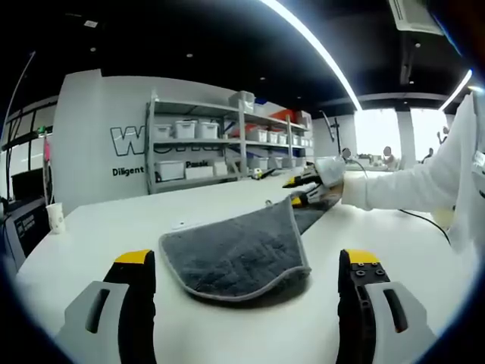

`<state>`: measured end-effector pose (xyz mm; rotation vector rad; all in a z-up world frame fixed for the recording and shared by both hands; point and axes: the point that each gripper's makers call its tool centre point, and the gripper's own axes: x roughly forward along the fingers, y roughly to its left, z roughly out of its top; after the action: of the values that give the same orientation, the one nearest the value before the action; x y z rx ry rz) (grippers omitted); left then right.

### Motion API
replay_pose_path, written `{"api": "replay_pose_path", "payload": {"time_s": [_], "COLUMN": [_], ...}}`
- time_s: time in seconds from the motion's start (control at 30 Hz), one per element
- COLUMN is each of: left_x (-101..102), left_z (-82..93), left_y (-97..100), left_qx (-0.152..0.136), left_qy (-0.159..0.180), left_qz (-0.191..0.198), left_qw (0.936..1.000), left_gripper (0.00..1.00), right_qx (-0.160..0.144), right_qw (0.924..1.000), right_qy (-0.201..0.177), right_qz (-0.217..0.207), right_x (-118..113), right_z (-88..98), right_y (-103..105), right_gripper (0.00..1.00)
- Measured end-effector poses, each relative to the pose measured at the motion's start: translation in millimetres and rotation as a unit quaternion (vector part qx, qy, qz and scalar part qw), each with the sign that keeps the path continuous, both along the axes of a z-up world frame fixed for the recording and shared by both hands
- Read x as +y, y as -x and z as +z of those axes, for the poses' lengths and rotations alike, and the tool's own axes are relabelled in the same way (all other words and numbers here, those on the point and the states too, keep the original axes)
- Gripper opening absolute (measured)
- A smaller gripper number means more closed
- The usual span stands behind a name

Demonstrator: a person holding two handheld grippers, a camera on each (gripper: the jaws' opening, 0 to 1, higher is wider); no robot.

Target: Open the folded towel by lifting each exposed corner and separating the folded layers until the towel lies flat within the target outline without major curled edges

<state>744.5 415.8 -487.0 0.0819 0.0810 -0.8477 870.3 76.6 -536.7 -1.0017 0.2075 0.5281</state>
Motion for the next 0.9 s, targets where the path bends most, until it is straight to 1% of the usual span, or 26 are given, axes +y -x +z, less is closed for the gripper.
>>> {"api": "replay_pose_path", "payload": {"time_s": [0.03,0.07,0.1,0.17,0.27,0.33,0.43,0.47,0.63,0.67,0.73,0.77,0.8,0.83,0.9], "left_x": [0,0,0,0,1,1,2,2,1,1,0,0,-1,-1,-2], "left_z": [-0.4,-0.7,-1.1,-1.4,-1.5,-1.3,-1.1,-1.1,-0.8,-0.7,-0.7,-0.7,-0.8,-1.0,-1.2], "left_y": [0.0,0.0,0.0,0.3,0.3,0.4,0.8,0.9,2.5,2.8,3.5,3.8,4.0,4.5,5.2], "left_qx": [0.001,0.001,0.002,0.002,0.002,0.003,0.003,0.003,0.002,0.002,0.003,0.002,0.002,0.002,0.002], "left_qy": [0.0,0.0,-0.001,-0.001,-0.002,-0.001,-0.001,-0.001,0.0,0.0,0.001,0.001,0.0,0.0,-0.001], "left_qz": [0.0,0.0,0.0,0.0,0.001,0.002,0.002,0.002,0.001,0.001,0.0,0.0,0.0,-0.001,-0.001], "left_qw": [1.0,1.0,1.0,1.0,1.0,1.0,1.0,1.0,1.0,1.0,1.0,1.0,1.0,1.0,1.0], "left_gripper": [0.98,0.98,0.98,0.98,0.98,0.98,0.98,0.98,0.98,0.98,0.98,0.98,0.98,0.98,0.97], "right_qx": [0.008,0.018,0.032,0.028,0.024,0.022,0.007,0.006,0.011,0.016,0.018,0.02,0.029,0.031,0.035], "right_qw": [0.9998,0.9995,0.9988,0.9989,0.9992,0.9992,0.9982,0.9978,0.9965,0.9953,0.9955,0.996,0.9971,0.9972,0.9983], "right_qy": [0.011,0.011,0.008,0.012,0.005,0.008,0.046,0.052,0.066,0.081,0.079,0.072,0.057,0.053,0.031], "right_qz": [0.014,0.023,0.037,0.035,0.032,0.031,0.039,0.041,0.05,0.051,0.049,0.049,0.043,0.042,0.036], "right_x": [4,7,11,9,6,6,4,4,5,2,1,1,0,0,0], "right_z": [-5.1,-9.2,-15.2,-17.3,-13.7,-13.0,-9.2,-8.6,-6.6,-8.3,-7.4,-6.5,-6.3,-5.7,-2.7], "right_y": [3,5,9,10,13,18,27,31,57,62,71,76,82,84,92], "right_gripper": [0.15,0.06,0.0,0.0,0.0,0.0,0.0,0.0,0.0,0.0,0.0,0.0,0.0,0.0,0.0]}}
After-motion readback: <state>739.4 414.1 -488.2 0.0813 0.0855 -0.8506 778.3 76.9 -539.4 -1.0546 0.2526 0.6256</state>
